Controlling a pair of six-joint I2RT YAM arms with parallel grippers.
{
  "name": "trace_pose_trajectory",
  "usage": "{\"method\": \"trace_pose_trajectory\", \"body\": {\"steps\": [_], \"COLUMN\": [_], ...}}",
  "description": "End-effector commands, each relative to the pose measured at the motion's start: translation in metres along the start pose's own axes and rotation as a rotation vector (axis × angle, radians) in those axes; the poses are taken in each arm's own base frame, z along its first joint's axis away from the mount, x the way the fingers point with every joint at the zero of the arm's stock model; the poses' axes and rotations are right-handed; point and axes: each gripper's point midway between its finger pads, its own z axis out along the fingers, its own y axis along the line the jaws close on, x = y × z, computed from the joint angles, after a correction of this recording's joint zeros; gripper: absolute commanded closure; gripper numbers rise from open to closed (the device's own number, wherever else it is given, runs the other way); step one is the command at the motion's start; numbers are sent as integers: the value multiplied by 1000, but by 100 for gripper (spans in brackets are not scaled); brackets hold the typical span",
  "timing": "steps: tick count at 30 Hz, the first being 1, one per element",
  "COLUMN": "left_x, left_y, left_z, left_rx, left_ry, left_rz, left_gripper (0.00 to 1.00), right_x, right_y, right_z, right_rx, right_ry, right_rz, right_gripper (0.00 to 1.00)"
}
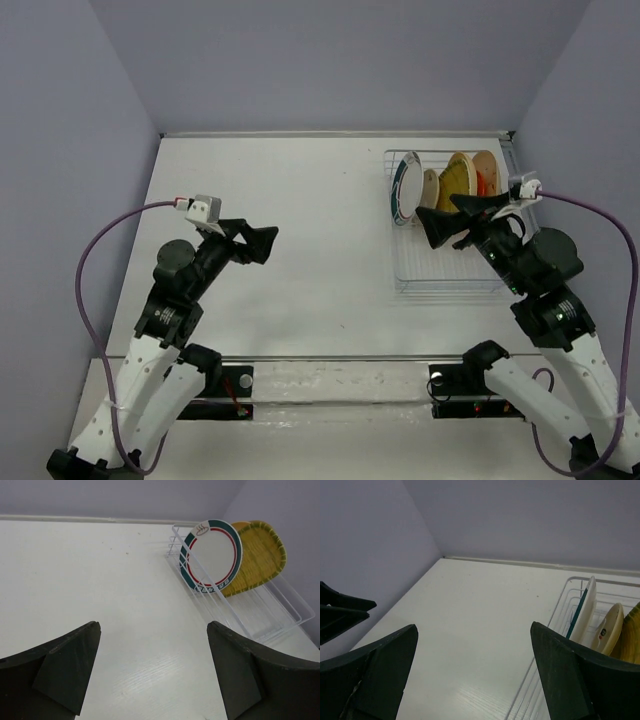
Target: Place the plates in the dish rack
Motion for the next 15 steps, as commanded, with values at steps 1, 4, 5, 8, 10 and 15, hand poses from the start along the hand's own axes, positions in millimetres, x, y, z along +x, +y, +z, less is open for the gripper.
{"method": "trace_pose_trajectory", "body": {"steps": [1, 4, 5, 8, 10, 15], "left_x": [-36, -51, -54, -54, -52, -53], "left_y": [-20, -26, -28, -33, -40, -45], "left_z": [-12, -21, -23, -21, -20, -20], "left_rx": [86, 105, 109, 133, 169, 194], "left_ry": [-165, -226, -237, -226, -209, -204], "left_rz": [-9, 6, 8, -24, -44, -73], "left_gripper": [1, 1, 1, 1, 1, 1], "right_x": [-10, -9, -7, 6, 20, 29], "right_y": [14, 4, 1, -13, -17, -3], "right_z": [-33, -51, -54, -56, -52, -38], "right_rx": [-66, -24, -9, 52, 59, -11], "right_ry": [-56, -107, -111, -109, -77, -4], "right_rz": [-12, -16, -15, 6, 28, 60], "right_gripper": [0, 0, 0, 0, 0, 0]}}
